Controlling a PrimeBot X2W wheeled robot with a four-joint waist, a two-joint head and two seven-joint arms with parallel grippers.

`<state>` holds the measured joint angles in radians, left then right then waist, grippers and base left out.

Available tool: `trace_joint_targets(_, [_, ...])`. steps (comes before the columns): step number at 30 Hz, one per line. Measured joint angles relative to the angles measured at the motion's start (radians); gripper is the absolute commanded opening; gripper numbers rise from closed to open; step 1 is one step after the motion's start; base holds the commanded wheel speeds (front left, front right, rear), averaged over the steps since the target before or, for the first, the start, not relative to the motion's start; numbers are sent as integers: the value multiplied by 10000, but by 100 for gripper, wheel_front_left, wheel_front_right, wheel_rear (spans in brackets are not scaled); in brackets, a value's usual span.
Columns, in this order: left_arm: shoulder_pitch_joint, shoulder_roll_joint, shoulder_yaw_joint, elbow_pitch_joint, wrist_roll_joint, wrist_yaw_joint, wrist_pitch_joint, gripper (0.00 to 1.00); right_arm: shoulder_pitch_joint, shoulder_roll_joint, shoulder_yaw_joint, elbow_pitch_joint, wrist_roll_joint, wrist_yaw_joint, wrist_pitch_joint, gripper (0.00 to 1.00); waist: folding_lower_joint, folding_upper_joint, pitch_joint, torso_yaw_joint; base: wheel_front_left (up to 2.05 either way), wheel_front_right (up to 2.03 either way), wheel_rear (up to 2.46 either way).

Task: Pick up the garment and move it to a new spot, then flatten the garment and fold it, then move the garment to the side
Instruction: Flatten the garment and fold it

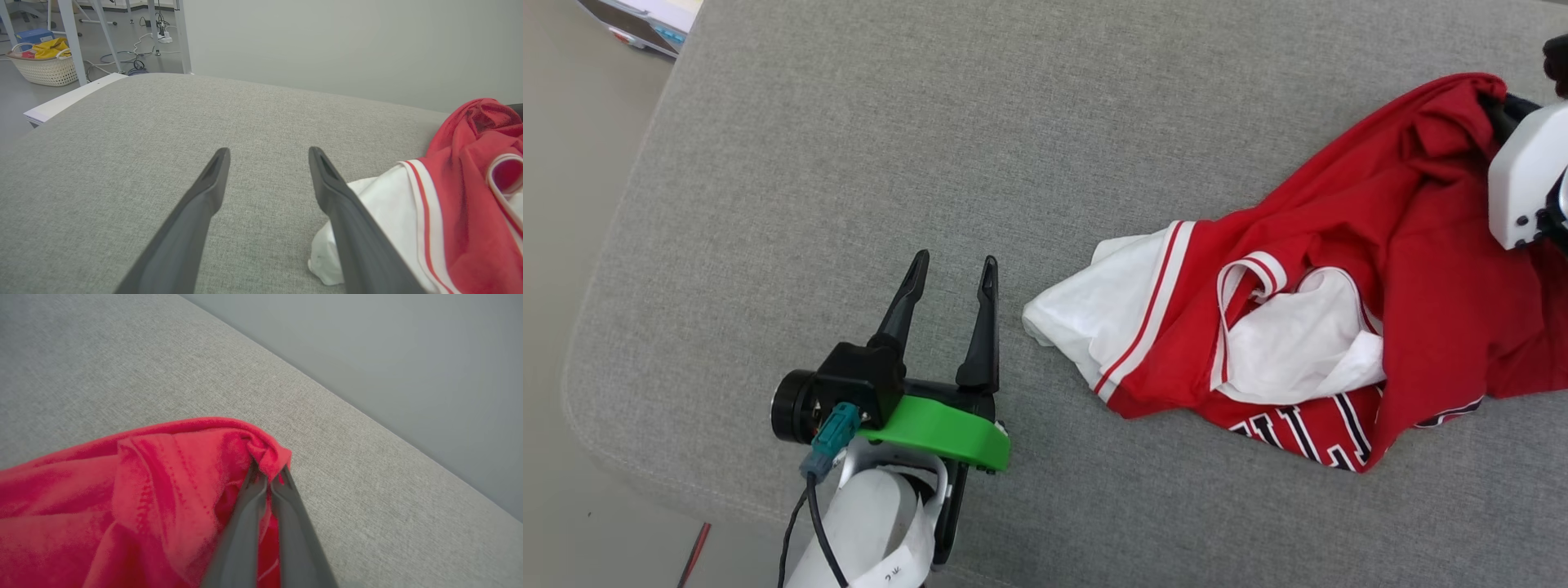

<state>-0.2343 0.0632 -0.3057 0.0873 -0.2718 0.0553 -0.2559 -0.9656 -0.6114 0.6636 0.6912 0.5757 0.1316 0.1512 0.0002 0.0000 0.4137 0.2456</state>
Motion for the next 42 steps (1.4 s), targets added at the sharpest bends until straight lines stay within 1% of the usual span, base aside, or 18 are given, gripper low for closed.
trace_joint_targets(3, [6, -10, 100, 63, 48, -84, 0, 100, 59, 351, -165, 477, 125, 0, -855, 100, 0, 0, -92, -35, 0, 0, 0])
trace_joint_targets(7, [42, -27, 213, 146, 182, -161, 0, 100, 314, 729, -633, 936, 228, 0, -2280, 100, -1, 0, -359, -190, 0, 0, 0])
trace_joint_targets(11, [180, -31, 391, 224, 295, -167, 0, 100, 694, 1030, -1135, 1043, 201, 0, -3542, 100, -1, 0, -707, -423, 0, 0, 0])
trace_joint_targets(15, [433, -6, 617, 268, 362, -171, 0, 100, 1406, 1381, -1653, 723, 35, 0, -3946, 100, -1, 0, -1093, -695, 0, 0, 0])
trace_joint_targets(21, [823, 42, 855, 274, 389, -169, 0, 100, 3020, 1737, -2326, -387, -201, 0, -3944, 100, -3, 0, -1695, -1108, 0, 0, 0])
trace_joint_targets(24, [1003, 75, 903, 274, 389, -167, 0, 100, 3916, 1864, -2493, -1093, -213, 0, -3202, 100, -3, 0, -1945, -1346, 0, 0, 0])
trace_joint_targets(27, [1131, 104, 940, 276, 387, -161, 0, 100, 4710, 1871, -2615, -1975, -213, 0, -2056, 100, -3, 0, -2125, -1598, 0, 0, 0])
trace_joint_targets(31, [1154, 132, 943, 286, 384, -161, 0, 100, 5531, 1666, -2706, -3455, -173, 0, -336, 100, -3, 0, -2284, -1899, 0, 0, 0])
trace_joint_targets(34, [1157, 159, 934, 288, 359, -161, 8, 100, 5854, 1501, -2729, -4575, -165, -2, 811, 100, -3, 0, -2342, -2060, 0, 0, 0])
trace_joint_targets(35, [1159, 178, 913, 272, 357, -153, 15, 100, 5956, 1461, -2696, -5444, -48, -2, 1931, 100, -3, 0, -2290, -2153, 0, 0, 0])
trace_joint_targets(38, [1147, 174, 809, 244, 359, -146, 19, 100, 5943, 1421, -2623, -5892, 0, -2, 2884, 100, -3, 0, -2136, -2160, 0, 0, 0])
trace_joint_targets(42, [1073, 165, 711, 251, 357, -146, 17, 100, 5701, 1323, -2426, -5981, 6, -2, 3812, 100, -3, 0, -1870, -2074, 0, 0, 0])
